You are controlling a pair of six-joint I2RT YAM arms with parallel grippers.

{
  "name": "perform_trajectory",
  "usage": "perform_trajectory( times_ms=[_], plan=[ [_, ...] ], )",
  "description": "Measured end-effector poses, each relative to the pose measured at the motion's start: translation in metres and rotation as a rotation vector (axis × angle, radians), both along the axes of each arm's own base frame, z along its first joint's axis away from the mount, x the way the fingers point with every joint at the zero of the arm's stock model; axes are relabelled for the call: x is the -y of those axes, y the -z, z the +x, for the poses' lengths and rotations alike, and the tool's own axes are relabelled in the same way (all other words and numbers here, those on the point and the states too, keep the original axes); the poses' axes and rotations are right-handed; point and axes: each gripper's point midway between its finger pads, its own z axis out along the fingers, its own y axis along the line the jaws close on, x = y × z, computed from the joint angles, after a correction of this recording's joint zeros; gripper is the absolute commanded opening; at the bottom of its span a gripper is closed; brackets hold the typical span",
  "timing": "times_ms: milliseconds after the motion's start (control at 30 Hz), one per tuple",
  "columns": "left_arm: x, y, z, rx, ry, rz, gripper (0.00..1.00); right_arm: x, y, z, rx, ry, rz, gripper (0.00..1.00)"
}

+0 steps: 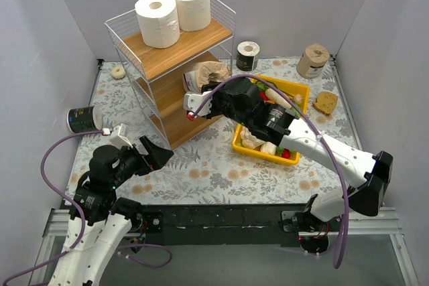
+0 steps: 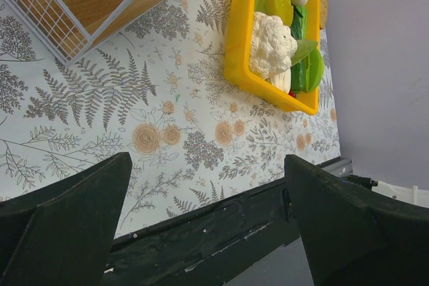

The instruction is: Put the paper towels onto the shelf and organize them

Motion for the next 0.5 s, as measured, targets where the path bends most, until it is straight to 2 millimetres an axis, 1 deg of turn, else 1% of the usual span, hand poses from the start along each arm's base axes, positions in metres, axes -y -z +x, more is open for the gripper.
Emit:
perform_trajectory(
  times_ms=[133, 200, 333, 500],
  plan=[
    [0.000, 0.000, 0.000, -0.001, -0.001, -0.001, 0.98, -0.003, 0.006, 0.007, 0.000, 0.022, -0.026, 0.53],
    [0.000, 0.000, 0.000, -0.001, -0.001, -0.001, 0.98, -0.006, 0.005, 0.011, 0.007, 0.032, -0.030, 0.57],
    [0.000, 0.000, 0.000, -0.002, -0.001, -0.002, 0.98, -0.007, -0.006, 0.016, 0.034, 0.050, -0.020, 0.64],
    [0.000, 0.000, 0.000, -0.001, -0.001, -0.002, 0.98, -0.007, -0.022, 0.024, 0.074, 0.088, 0.007, 0.66]
  ],
)
